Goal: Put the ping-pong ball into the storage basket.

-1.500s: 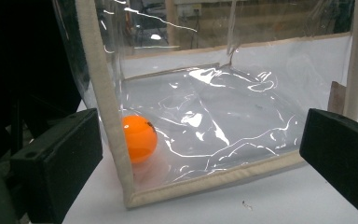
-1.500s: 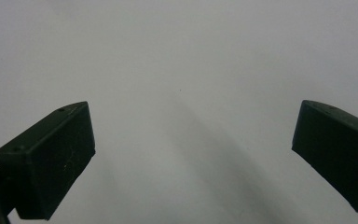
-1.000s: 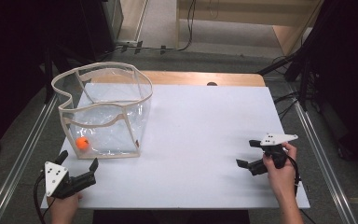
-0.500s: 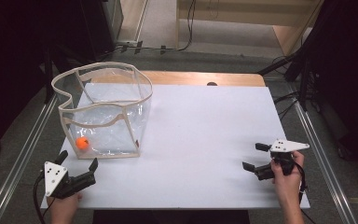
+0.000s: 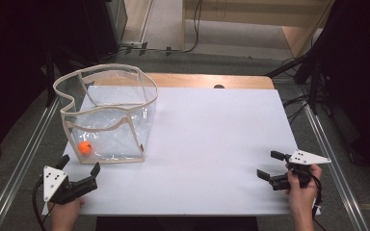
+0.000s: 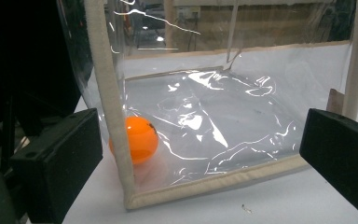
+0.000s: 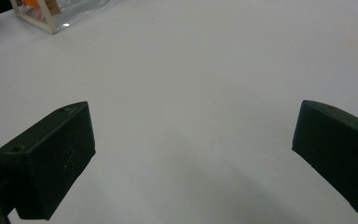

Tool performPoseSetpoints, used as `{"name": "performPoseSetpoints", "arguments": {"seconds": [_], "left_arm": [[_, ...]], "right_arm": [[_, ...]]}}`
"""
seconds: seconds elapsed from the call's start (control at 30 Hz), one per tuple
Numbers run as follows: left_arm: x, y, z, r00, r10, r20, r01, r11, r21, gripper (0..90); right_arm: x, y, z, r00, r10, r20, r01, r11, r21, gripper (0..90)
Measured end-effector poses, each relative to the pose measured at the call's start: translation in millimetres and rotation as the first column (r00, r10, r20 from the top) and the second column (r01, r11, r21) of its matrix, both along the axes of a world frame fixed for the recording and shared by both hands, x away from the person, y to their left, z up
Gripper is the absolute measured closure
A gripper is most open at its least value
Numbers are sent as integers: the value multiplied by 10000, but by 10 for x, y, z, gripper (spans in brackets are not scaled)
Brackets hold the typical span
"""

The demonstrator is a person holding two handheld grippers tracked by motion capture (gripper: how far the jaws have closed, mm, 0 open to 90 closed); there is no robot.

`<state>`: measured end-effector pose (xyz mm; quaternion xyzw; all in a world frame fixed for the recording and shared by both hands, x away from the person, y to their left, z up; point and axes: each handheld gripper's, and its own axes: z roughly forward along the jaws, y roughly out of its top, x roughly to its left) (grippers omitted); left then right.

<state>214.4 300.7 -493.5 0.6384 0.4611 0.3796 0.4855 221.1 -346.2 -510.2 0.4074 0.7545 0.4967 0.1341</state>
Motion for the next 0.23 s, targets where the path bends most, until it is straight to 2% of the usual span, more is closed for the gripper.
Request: {"name": "performPoseSetpoints", "arguments": {"seconds": [0.07, 0.23], "left_arm": [[0, 2, 1, 10000, -1, -8, 1, 10000, -21, 0], [0, 10, 3, 10000, -21, -14, 21, 10000, -83, 0]], "right_arm": [[-22, -29, -18, 9999, -126, 36, 126, 9998, 149, 0], [-21, -19, -26, 9998, -159, 99, 158, 9998, 103, 0]]}}
